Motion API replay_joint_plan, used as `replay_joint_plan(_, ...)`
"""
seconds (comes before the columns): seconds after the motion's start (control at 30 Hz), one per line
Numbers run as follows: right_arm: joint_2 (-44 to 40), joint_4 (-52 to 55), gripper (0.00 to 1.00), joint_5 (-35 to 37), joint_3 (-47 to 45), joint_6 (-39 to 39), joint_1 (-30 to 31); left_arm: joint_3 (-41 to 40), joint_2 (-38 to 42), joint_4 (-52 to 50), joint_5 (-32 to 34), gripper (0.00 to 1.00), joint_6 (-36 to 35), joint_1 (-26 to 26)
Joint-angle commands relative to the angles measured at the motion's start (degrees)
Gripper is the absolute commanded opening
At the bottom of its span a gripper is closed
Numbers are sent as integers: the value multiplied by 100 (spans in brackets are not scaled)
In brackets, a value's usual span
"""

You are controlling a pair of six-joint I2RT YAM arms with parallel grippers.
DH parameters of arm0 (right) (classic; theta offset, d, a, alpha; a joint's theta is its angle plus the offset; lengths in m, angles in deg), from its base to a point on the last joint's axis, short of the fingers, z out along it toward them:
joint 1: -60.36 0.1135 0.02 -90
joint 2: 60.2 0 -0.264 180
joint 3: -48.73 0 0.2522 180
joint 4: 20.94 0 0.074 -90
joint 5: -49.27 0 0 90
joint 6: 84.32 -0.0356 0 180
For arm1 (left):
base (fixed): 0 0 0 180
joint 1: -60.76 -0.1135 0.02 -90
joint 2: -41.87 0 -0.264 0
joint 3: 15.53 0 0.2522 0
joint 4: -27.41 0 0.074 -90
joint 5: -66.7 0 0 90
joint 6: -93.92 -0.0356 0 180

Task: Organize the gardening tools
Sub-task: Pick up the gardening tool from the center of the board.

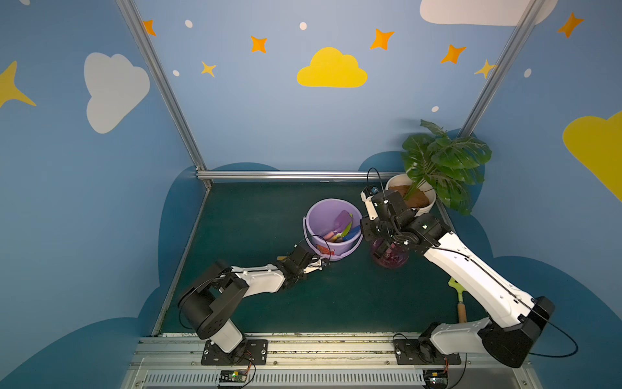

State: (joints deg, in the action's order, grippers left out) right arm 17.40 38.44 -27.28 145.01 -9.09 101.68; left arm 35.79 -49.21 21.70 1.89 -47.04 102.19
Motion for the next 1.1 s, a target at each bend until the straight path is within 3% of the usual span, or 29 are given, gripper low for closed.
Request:
replay_joint_plan(0.0, -224, -72, 23, 45, -58, -43, -28, -91, 374, -105, -172, 15, 186, 5)
replay_joint_plan(0.4, -380, -194, 22, -300, -160, 159, -28, -487, 2009, -651, -1024, 10, 949, 11)
replay_joint_plan(0.7, -573, -417, 22, -777, -320, 431, -29, -720, 3367, -967, -2445, 9, 1503, -30)
replay_joint_plan(1.07, -767, -630, 24, -1340, -536, 673, -32, -819, 4452, -1218, -3661, 7, 1974, -285)
